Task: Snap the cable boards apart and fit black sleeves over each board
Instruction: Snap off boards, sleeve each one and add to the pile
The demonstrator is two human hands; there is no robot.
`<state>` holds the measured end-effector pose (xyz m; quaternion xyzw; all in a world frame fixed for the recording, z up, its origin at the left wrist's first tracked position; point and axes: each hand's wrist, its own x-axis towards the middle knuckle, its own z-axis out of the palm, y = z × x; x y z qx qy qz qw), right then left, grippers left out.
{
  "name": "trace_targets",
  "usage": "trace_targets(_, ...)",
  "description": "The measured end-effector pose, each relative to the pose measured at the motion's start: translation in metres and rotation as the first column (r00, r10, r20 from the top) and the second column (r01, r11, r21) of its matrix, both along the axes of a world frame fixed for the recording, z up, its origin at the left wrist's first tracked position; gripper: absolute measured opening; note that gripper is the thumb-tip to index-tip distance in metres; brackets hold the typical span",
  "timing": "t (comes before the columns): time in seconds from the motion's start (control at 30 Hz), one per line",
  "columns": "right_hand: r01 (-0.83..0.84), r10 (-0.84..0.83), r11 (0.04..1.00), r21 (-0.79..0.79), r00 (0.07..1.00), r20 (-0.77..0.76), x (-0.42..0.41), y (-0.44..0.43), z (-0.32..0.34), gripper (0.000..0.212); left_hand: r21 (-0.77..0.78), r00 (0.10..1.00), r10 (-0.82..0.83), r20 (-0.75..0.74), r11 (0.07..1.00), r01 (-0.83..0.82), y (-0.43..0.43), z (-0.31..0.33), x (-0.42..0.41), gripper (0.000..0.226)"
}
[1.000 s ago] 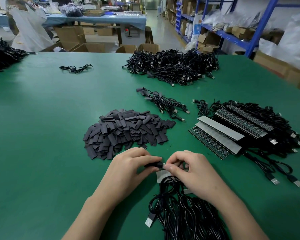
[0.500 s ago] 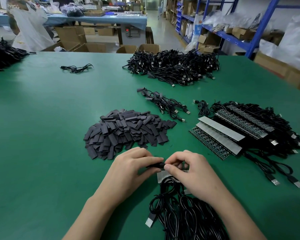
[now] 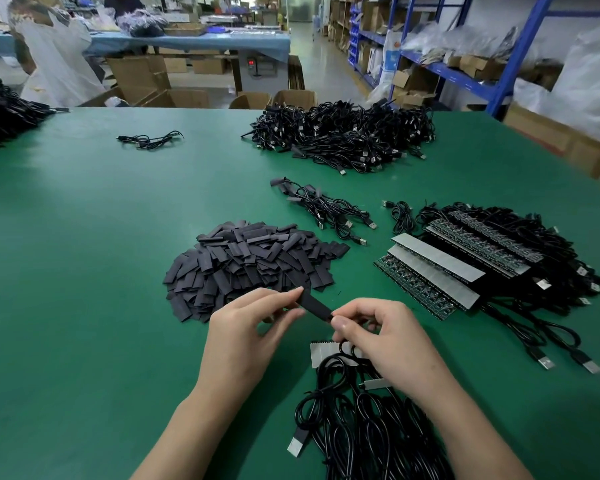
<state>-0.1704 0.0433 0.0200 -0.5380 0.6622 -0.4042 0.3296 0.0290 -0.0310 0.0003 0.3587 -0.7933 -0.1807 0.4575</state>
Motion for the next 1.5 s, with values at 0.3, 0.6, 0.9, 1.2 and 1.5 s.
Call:
trace_targets(0.3,0.035,-0.035,0.999,-0.008,0.999,0.039,0.003,-0.001,-0.004,0.016,-0.003,0.999,-0.036,-0.021,0.999,0.036,0.002,0.0,-0.002,0.026)
trace_targets(0.6,0.007,-0.007,0.999,-0.035,1.0,0.01,0.006,-0.002,-0.006,0.016,0.368,0.964,0.023,-0.264,0.927,0.078,0.007,0.002,-0.009,0.02)
trace_targets(0.9,-0.019,0.007,0.999,-0.05,0.973,-0.231,-0.002,0.0,-0.006,0.016,0.595,0.808,0.15,-0.57,0.753,0.28,-0.001,0.003,-0.006,0.016)
trace_targets(1.2,-0.048,0.033,0.998,-0.036,0.938,-0.344,0.0,-0.002,-0.015,0.012,0.624,0.703,0.236,-0.671,0.692,0.364,-0.005,0.005,-0.003,0.018)
trace_targets(1.5,0.115,-0.144,0.979,-0.166,0.974,-0.175,-0.018,-0.027,0.029,0.016,0.463,0.992,-0.123,0.029,0.881,0.096,-0.001,0.004,0.0,0.017)
